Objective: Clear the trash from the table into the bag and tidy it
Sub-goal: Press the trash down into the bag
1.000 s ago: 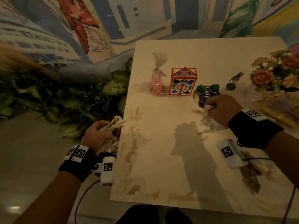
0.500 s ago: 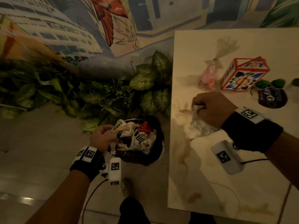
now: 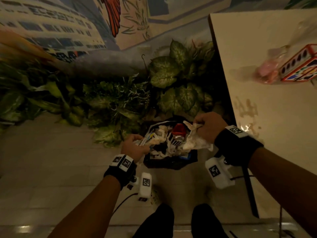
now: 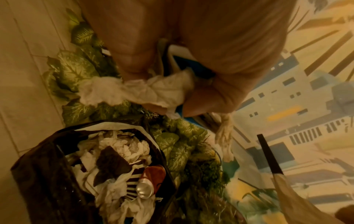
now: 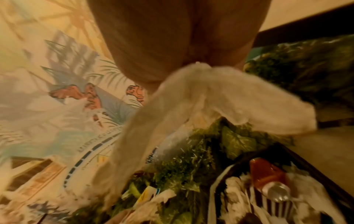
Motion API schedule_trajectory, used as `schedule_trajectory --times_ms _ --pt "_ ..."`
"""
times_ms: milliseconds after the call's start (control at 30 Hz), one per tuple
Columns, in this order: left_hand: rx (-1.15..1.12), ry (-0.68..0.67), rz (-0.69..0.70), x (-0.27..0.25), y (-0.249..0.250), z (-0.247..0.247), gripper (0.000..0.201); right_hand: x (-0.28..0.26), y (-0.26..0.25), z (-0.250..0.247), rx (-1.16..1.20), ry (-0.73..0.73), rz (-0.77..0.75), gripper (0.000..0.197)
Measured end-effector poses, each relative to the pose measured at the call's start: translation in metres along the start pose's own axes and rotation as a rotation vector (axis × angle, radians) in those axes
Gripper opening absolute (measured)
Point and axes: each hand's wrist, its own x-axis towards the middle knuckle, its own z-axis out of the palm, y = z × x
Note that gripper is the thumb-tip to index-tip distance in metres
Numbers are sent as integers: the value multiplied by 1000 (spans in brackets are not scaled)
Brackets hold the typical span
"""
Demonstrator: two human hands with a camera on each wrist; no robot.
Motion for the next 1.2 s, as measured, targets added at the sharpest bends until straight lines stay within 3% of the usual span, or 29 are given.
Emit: schedule_trajectory --times_ms 67,167,400,500,667,833,933,1100,1200 --pt "26 -33 -11 9 -3 6 41 11 2 17 -17 23 78 16" --pt "48 -45 -30 22 -8 19 44 25 11 46 59 -15 218 24" --pt "74 -45 -87 68 -14 56 53 50 45 111 270 -10 448 21" --pt "104 -29 -84 96 -20 75 55 64 61 137 404 32 560 10" --pt "225 -58 -74 135 -38 111 69 101 94 177 312 29 645 42" --pt "464 -59 -54 161 -63 144 78 130 120 209 258 -77 665 33" --pt "499 -86 -113 174 -73 160 91 142 129 228 318 -111 663 23" --pt "539 -203 -221 190 -80 177 97 161 135 249 400 -130 660 30" --pt "580 -240 -217 195 -85 184 97 172 137 256 397 -118 650 38"
